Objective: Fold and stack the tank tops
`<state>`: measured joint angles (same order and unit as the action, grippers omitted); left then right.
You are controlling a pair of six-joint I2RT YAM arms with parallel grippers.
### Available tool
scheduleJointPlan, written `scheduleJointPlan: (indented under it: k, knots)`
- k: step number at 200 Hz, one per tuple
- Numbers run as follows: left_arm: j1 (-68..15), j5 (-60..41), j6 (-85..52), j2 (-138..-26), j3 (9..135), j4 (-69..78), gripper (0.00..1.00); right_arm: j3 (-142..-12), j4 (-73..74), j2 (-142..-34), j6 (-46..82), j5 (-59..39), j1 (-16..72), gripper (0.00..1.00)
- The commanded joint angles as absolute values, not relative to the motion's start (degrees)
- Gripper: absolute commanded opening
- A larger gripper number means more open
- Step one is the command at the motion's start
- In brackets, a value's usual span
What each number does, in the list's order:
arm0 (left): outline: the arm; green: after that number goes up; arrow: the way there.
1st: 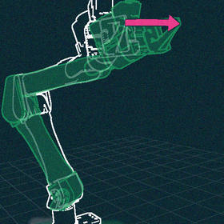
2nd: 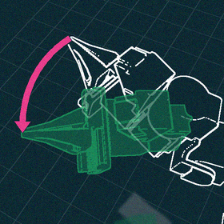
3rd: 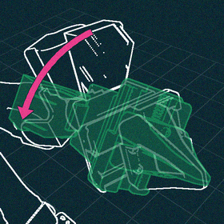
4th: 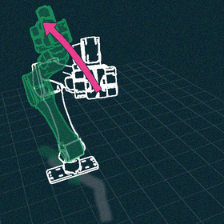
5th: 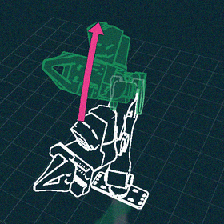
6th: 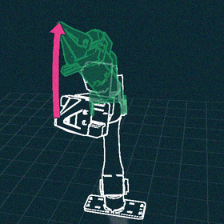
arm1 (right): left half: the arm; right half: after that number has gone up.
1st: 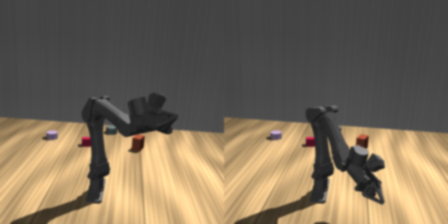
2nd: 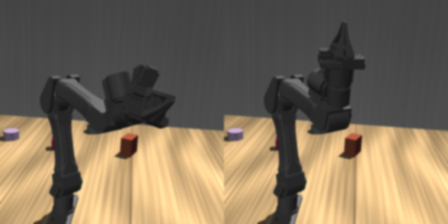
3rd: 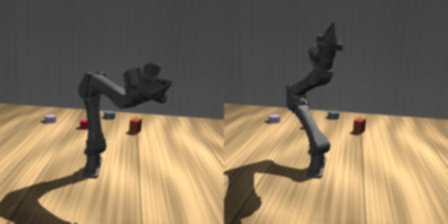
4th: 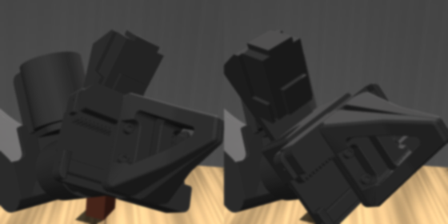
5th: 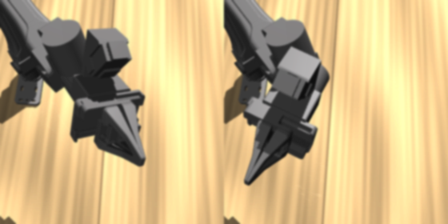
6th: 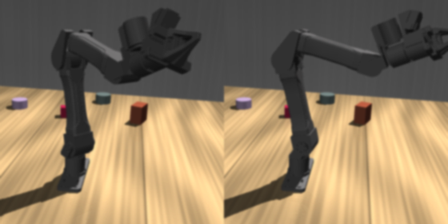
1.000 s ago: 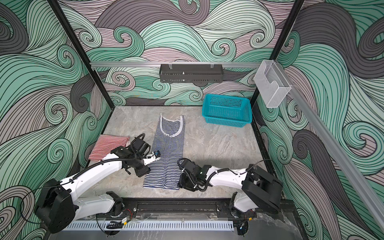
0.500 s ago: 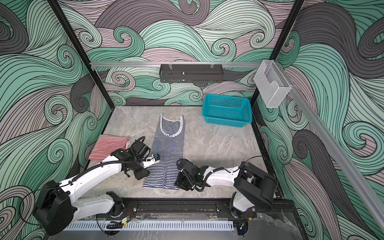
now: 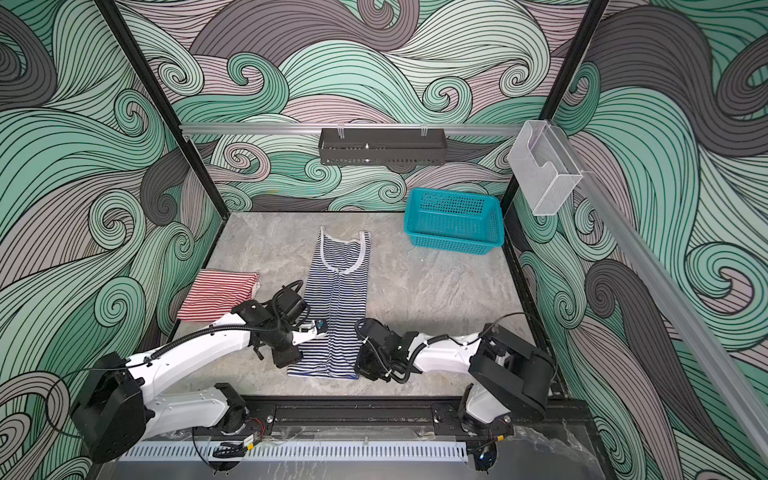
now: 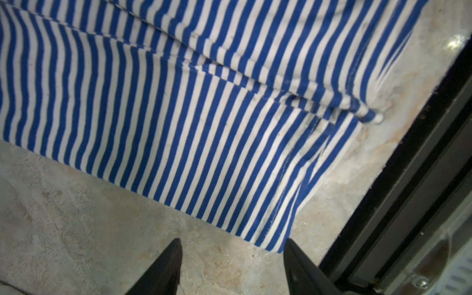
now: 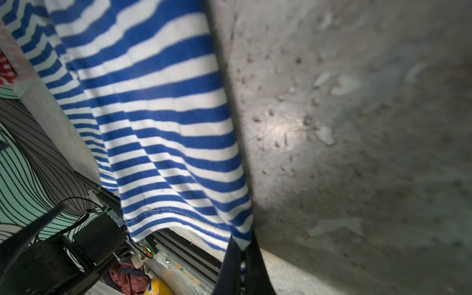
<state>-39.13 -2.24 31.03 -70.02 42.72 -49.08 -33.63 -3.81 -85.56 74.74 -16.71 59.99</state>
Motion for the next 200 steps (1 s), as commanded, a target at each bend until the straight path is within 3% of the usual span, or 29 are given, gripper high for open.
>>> scheduleJointPlan:
  k: [1,36,112,152,200]
  knots:
    - [-40.93,-3.25,32.26,-71.45,43.42,-50.54,0.67,-33.33,-10.61,-84.36,73.22,-14.79,58.62,0.02]
    - [-45.42,-3.17,31.39,-73.88,43.48,-49.0,0.66,-34.37,-14.77,-81.85,70.05,-14.67,56.62,0.01]
    - [-53.79,-5.35,28.95,-78.88,43.42,-47.12,0.52,-34.4,-14.09,-81.88,69.27,-15.2,55.37,0.0]
    - [-55.01,-3.57,28.56,-82.63,42.94,-46.05,0.42,-35.11,-14.74,-81.66,68.52,-15.14,55.11,0.0]
    - [-55.41,-3.38,29.17,-83.56,42.88,-47.42,0.41,-34.91,-16.23,-80.71,67.6,-15.15,54.07,0.0]
